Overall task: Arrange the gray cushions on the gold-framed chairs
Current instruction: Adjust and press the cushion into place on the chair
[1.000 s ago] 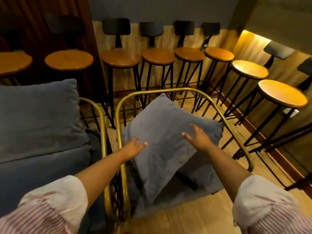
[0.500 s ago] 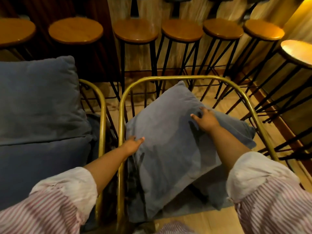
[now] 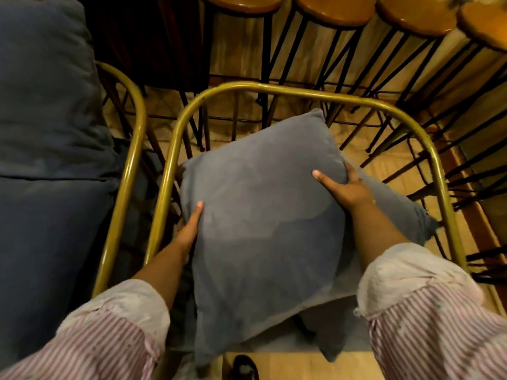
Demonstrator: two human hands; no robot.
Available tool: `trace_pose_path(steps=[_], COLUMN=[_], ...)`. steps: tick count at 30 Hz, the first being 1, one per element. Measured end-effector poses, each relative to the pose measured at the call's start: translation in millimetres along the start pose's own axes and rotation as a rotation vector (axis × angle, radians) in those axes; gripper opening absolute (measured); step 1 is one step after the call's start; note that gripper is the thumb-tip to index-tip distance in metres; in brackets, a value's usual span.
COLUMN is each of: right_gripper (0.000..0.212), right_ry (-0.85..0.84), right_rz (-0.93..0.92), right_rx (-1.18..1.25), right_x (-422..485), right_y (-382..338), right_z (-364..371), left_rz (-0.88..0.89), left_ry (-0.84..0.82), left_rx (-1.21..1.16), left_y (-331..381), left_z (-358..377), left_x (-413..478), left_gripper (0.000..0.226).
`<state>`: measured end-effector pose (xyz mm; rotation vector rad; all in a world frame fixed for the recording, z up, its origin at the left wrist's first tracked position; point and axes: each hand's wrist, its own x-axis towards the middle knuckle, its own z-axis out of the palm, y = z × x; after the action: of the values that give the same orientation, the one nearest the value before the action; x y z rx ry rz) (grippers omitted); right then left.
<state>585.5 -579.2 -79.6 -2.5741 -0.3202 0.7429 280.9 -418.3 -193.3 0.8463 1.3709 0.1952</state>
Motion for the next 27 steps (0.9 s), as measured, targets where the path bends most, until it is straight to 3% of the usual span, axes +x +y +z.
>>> trace_pose_path(steps=[4,12,16,18,21,24,27], right_gripper=[0.128,0.123,0.092,0.094,0.089,0.085,0.092], right_ry=[-0.03,-0.01,-0.044,-0.037,-0.005,0.04,0.095], right_rz=[0.002,-0.052,-0.108,-0.126,-0.147,-0.161,-0.204], right_rx=[0.14,0.297,0.439,0.433,0.439,0.475,0.544], right_x=[5.4,-31.5,-61.7,-74.2,-100.4,-124.5,-151.1], right_y=[18.8,38.5,37.7,42.3,56.7,74.2,82.4], right_z=[-6.8,-42.9,-66.4,-76.7,-94.4,-107.6,-114.5], left_rz=[0.072,0.331,0.433,0.465,0.523,0.607,0.703], left_ry=[0.083,0.049,0.062,0.073,0.095,0.078,0.074], left_rx=[-0.056,-0.121,-0.092,-0.062,-0.048,-0.002,-0.007], left_y=[4.7,29.7,47.0,52.1,51.1,44.9,43.9], left_z=[20.0,23.4,25.1,25.8,29.9,35.1,32.1], left_x=[-38.5,-96.7,-135.6,-155.1,-185.6,-217.5,-248.0], left_gripper=[0.097,0.098,0.095,0.098,0.082,0.08,0.076])
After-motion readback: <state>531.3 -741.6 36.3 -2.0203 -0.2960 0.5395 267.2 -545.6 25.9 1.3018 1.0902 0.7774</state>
